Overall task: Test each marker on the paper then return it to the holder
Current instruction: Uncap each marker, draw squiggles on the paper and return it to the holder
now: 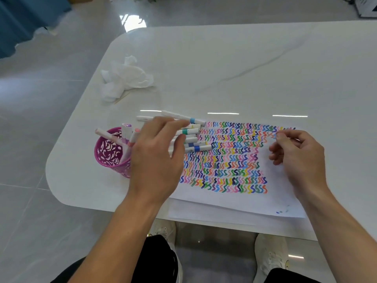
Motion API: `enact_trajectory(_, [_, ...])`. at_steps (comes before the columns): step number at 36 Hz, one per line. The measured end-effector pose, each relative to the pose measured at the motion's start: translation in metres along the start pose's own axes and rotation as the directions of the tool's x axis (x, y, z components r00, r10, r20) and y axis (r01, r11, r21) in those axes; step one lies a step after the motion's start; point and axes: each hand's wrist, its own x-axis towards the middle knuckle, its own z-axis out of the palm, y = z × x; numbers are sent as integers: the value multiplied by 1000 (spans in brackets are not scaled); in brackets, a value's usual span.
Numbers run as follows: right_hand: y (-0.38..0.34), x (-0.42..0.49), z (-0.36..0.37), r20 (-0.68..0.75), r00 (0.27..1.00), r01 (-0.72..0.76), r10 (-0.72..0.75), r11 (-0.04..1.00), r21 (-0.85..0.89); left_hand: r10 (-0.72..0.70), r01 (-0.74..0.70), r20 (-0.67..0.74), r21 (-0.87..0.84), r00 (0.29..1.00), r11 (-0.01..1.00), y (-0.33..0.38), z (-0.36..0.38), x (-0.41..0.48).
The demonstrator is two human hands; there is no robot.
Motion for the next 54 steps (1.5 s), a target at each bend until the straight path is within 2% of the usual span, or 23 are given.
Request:
enact_trajectory(3, [1,2,-2,-6,1000,-8,8,1000,7,-56,51,193,32,980,998,-1,10,1])
enact_trajectory(6, [2,2,-3,-6,1000,-12,13,1000,17,-104,66,385,112,917,992,-9,19,2])
enact_trajectory(9, [1,3,-4,-7,1000,-19,19,1000,23,-128,48,471,178,873,983,-16,25,5])
enact_trajectory(13, [0,3,-4,-8,999,-31,31,999,37,-129,23,481,221,867,975,-18,31,7])
enact_trajectory(19, [0,3,-6,-1,999,-35,35,999,24,-160,68,437,219,885,973,-12,39,7])
enact_trajectory(24, [1,2,-9,14,999,-47,47,999,10,-201,88,445,260,873,961,-12,42,9])
enact_trajectory(28, [2,2,-10,31,998,-52,52,999,-7,-171,60,432,259,886,964,-11,44,9])
enact_trajectory(32, [2,2,-11,57,998,-39,40,999,-13,-121,59,408,162,905,985,-5,47,10])
enact_trajectory(37, [-2,-1,-11,105,994,-14,13,1000,8,-141,181,424,-55,894,982,13,52,14])
enact_trajectory(44, [-12,-12,-11,334,935,112,-118,993,38,-145,322,450,-346,881,881,36,65,14])
enact_trajectory(51, [-14,-18,-14,496,856,176,-142,984,-22,-97,383,504,-501,858,776,48,72,14])
enact_trajectory(54, [-13,-19,-17,528,838,165,-138,986,-5,-92,390,532,-482,842,785,54,77,12])
